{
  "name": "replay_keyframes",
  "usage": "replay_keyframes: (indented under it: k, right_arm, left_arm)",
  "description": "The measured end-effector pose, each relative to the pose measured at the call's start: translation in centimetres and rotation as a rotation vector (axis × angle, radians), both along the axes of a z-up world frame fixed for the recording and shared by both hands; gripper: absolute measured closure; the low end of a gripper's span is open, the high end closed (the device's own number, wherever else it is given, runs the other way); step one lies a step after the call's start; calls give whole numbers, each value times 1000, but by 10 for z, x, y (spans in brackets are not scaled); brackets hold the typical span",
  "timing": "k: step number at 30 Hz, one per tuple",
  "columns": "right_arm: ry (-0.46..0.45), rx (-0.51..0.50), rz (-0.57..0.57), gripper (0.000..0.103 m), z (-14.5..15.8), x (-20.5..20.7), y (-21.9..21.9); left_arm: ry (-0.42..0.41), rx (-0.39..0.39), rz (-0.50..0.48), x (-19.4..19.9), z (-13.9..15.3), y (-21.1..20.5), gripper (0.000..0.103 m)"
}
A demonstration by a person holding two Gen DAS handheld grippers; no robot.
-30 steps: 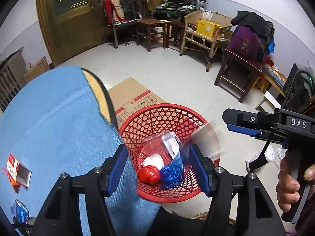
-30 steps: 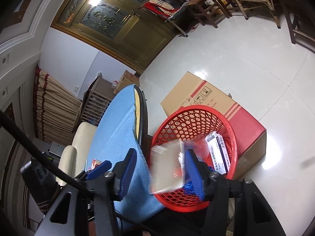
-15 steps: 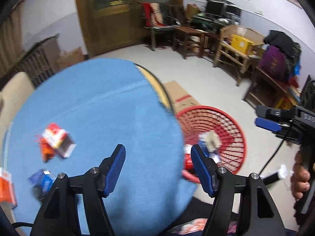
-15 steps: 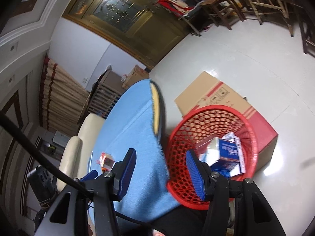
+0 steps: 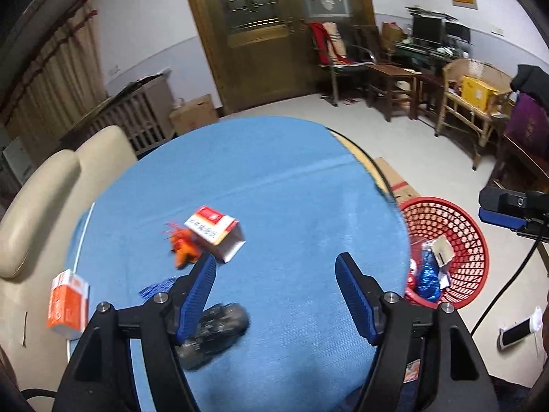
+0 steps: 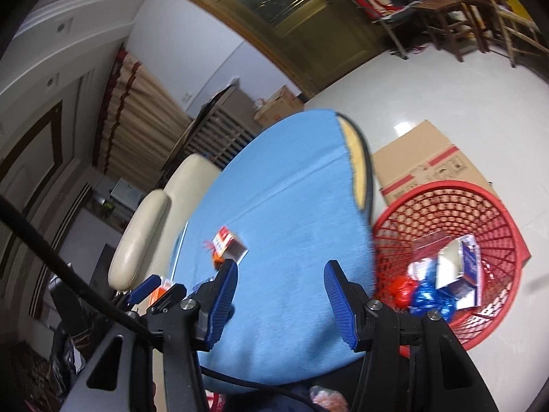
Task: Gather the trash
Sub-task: 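Move both tools back over the table toward the remaining trash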
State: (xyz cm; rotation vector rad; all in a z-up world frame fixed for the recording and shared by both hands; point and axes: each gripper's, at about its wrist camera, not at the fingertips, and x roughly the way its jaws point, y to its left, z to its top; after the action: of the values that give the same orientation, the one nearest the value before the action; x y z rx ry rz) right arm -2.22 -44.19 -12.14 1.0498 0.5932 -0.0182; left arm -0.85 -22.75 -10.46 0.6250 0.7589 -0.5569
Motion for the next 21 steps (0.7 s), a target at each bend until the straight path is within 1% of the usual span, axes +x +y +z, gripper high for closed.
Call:
replay_keyframes:
  k: [8, 15, 17, 21]
  right_arm:
    - [-26, -44, 87, 46, 21, 24, 28]
    - [-47, -94, 176, 46, 39, 53, 58]
    - [-52, -102, 204, 46, 44, 63, 67]
    - [-53, -138, 271, 46, 51, 89, 89]
  left_arm:
    - [-27, -15, 69, 12, 9, 35, 30]
    - [-29, -23, 148, 25, 11, 74, 29]
    - [-25, -23, 184, 31, 10, 93, 29]
    - [4, -17, 313, 52, 4, 147, 29]
